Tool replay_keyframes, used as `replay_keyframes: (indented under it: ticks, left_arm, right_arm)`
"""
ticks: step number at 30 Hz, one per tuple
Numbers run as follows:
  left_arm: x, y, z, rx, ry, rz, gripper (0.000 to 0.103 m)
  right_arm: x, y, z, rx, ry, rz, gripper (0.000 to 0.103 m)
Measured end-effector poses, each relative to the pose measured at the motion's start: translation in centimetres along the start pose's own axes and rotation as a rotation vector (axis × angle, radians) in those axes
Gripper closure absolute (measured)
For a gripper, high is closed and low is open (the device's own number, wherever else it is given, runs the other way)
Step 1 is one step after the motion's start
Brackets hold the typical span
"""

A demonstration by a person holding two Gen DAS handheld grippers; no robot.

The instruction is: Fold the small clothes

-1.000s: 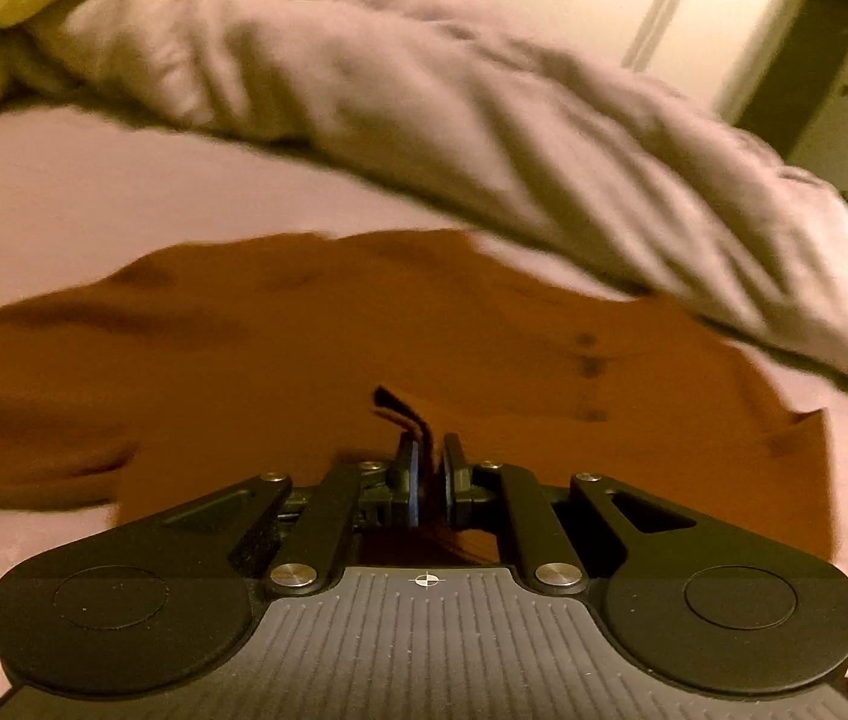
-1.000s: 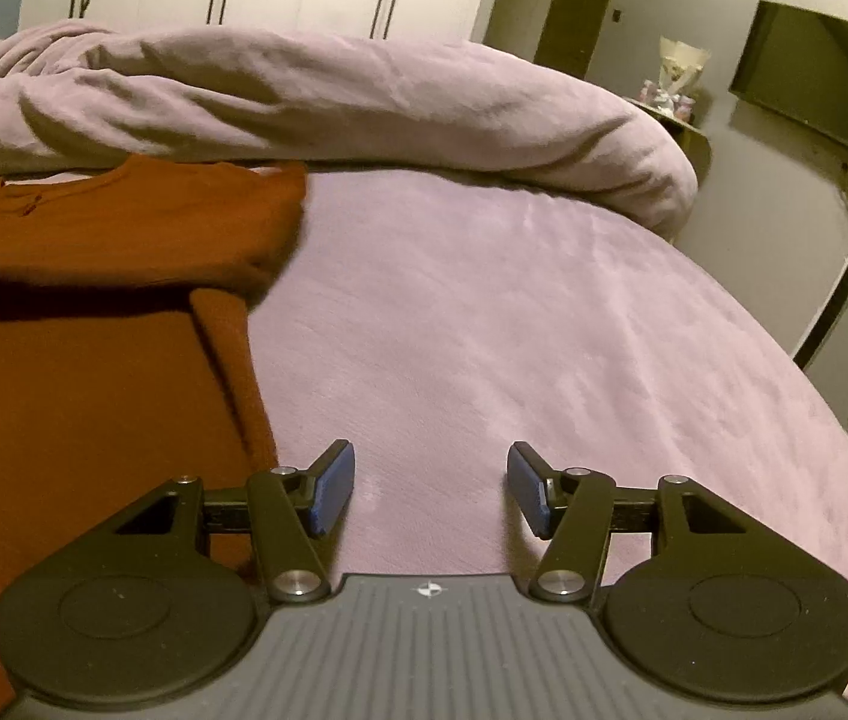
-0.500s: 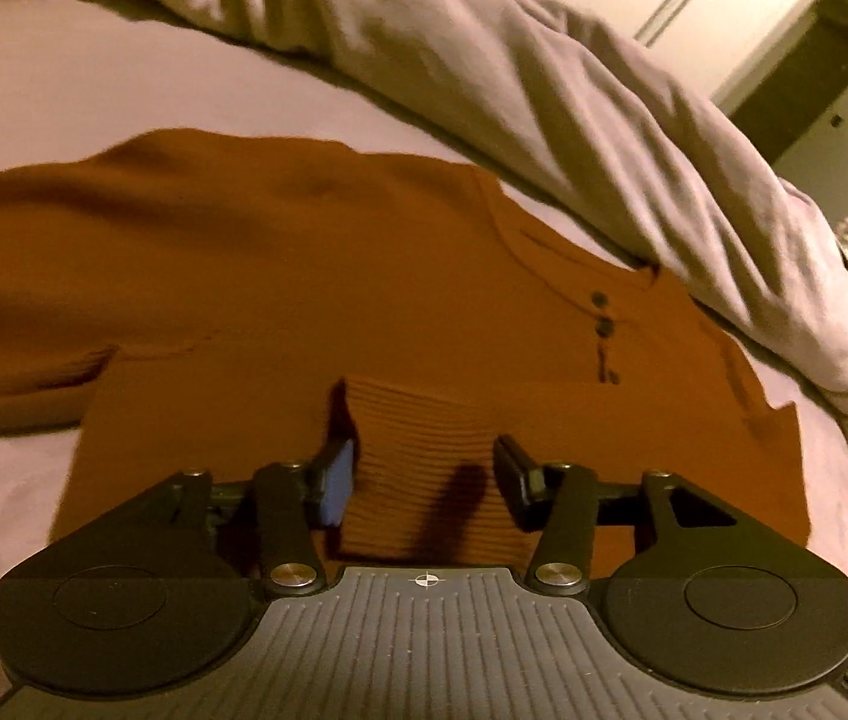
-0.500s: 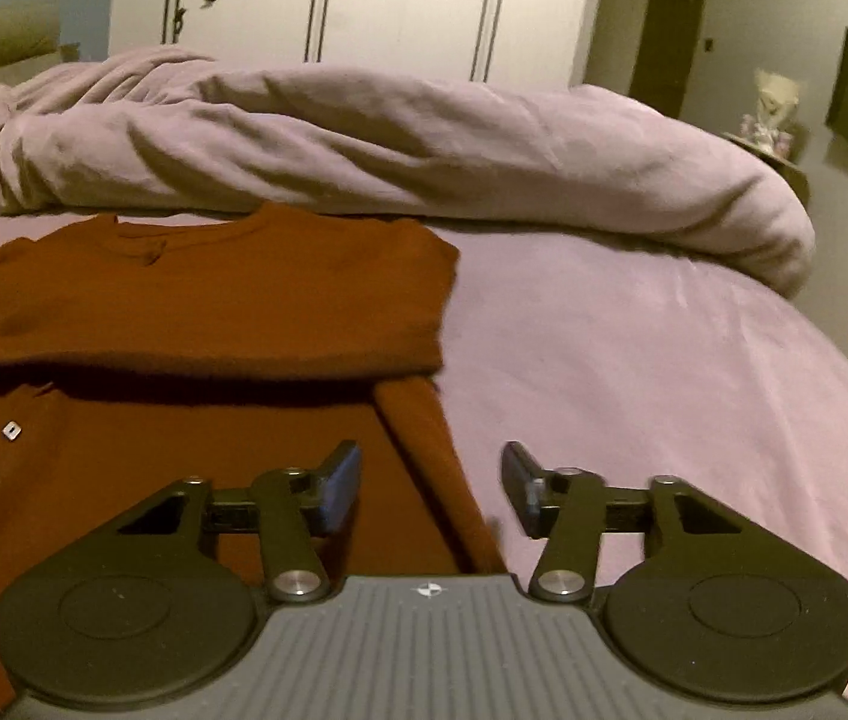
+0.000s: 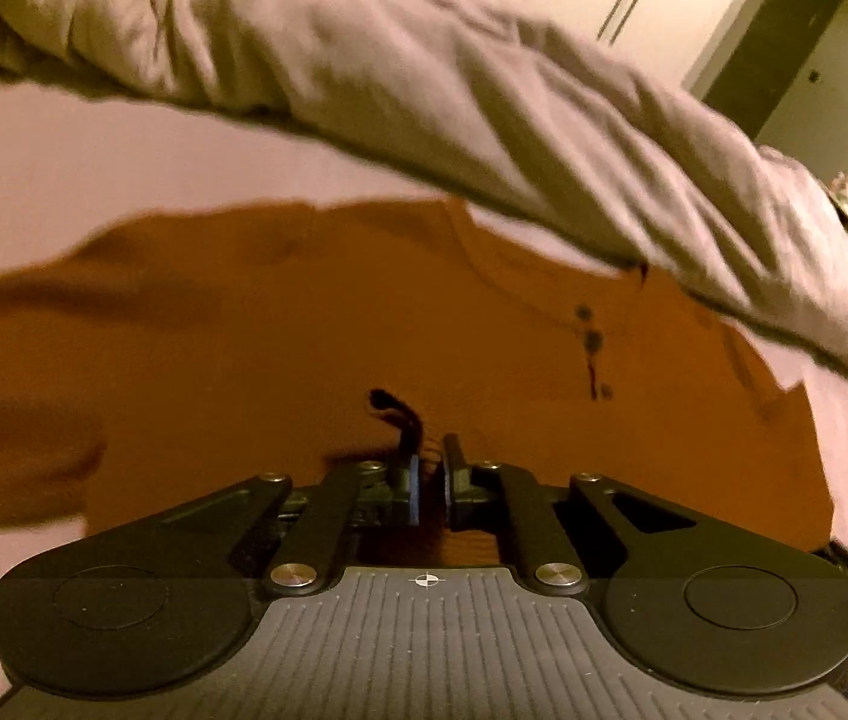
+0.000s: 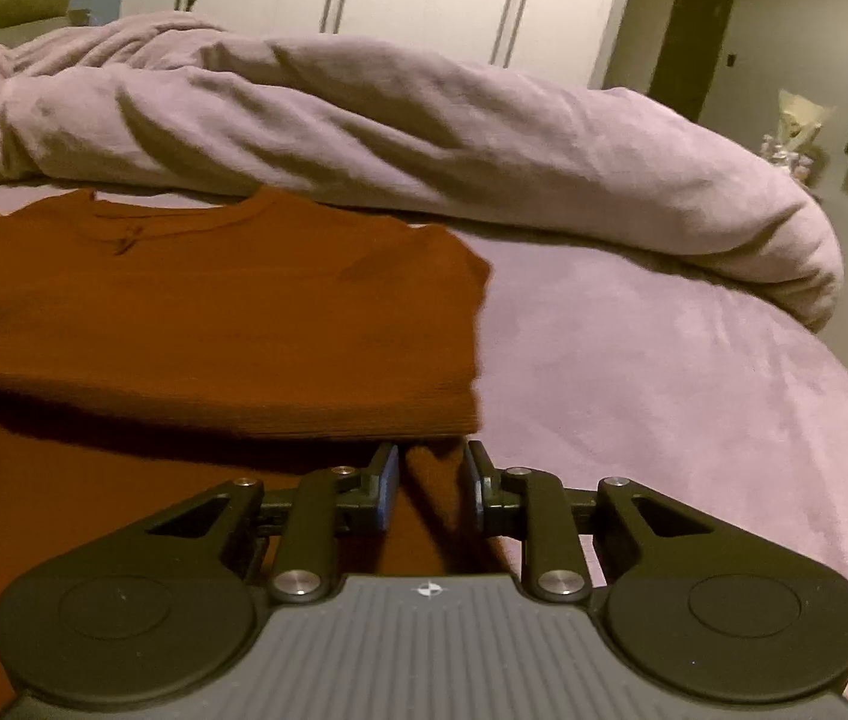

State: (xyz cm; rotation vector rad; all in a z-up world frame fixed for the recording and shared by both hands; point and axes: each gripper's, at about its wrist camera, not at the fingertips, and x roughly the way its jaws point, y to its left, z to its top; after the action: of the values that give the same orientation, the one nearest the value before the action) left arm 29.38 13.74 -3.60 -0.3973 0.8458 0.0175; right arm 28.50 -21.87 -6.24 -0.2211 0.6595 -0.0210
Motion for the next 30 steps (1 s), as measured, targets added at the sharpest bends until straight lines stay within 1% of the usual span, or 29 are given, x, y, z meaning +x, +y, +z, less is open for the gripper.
replay_keyframes:
  ticks: [3, 5, 7, 10, 12, 14, 15, 16, 17, 18, 20, 23, 26, 29, 30]
  left_arm:
    - [-0.7, 0.3, 1.4, -0.017, -0.047, 0.031, 0.095]
    - [-1.1, 0.5, 2.2, -0.002, -0.090, 0.066, 0.095]
    - [-1.3, 1.0, 2.7, -0.002, -0.113, 0.100, 0.095]
    - [-1.3, 2.6, 2.9, -0.022, -0.124, 0.151, 0.095]
    - [-1.1, 3.6, 2.6, -0.020, -0.119, 0.205, 0.095]
    - [-0.7, 4.8, 2.4, -0.034, -0.105, 0.240, 0.095]
    - [-0.6, 5.5, 2.3, -0.049, -0.099, 0.251, 0.096]
    - [-0.5, 6.0, 2.3, -0.063, -0.093, 0.267, 0.102]
    - [-0.4, 6.3, 2.3, -0.073, -0.090, 0.289, 0.102]
    - [-0.3, 6.6, 2.2, -0.079, -0.087, 0.288, 0.102]
    - [-0.2, 6.8, 2.0, -0.091, -0.080, 0.261, 0.102]
    - [0.0, 6.2, 1.6, -0.070, -0.064, 0.243, 0.101]
    - [0.0, 5.5, 1.1, -0.066, -0.049, 0.209, 0.101]
    - [0.7, 4.7, 0.8, -0.038, -0.026, 0.191, 0.099]
    - [0.8, 4.6, 0.7, -0.026, -0.023, 0.195, 0.096]
  right_arm:
    - [0.5, -0.6, -0.1, 0.025, 0.011, -0.006, 0.081]
    - [0.4, -0.3, -0.2, 0.007, 0.003, -0.016, 0.081]
    - [0.4, -0.1, -0.3, -0.004, 0.000, -0.019, 0.081]
    - [0.6, -0.1, -0.2, -0.005, 0.004, -0.018, 0.080]
    - [0.8, -0.2, -0.1, -0.013, 0.004, -0.018, 0.077]
    - [0.7, -0.2, -0.3, -0.027, 0.001, -0.023, 0.074]
    - [0.7, -0.2, -0.2, -0.032, 0.001, -0.024, 0.074]
    - [0.8, -0.2, -0.2, -0.036, 0.001, -0.027, 0.073]
    - [0.8, -0.2, -0.2, -0.038, 0.003, -0.030, 0.072]
    - [0.8, 0.0, -0.1, -0.041, 0.006, -0.034, 0.072]
    - [0.7, 0.4, 0.2, -0.048, 0.003, -0.035, 0.072]
    - [0.6, 1.2, 0.6, -0.054, -0.006, 0.004, 0.072]
    - [1.1, 2.3, 1.1, -0.106, -0.021, 0.001, 0.072]
    - [1.7, 3.0, 1.8, -0.144, -0.035, 0.014, 0.072]
    - [2.0, 3.1, 1.9, -0.151, -0.033, 0.022, 0.073]
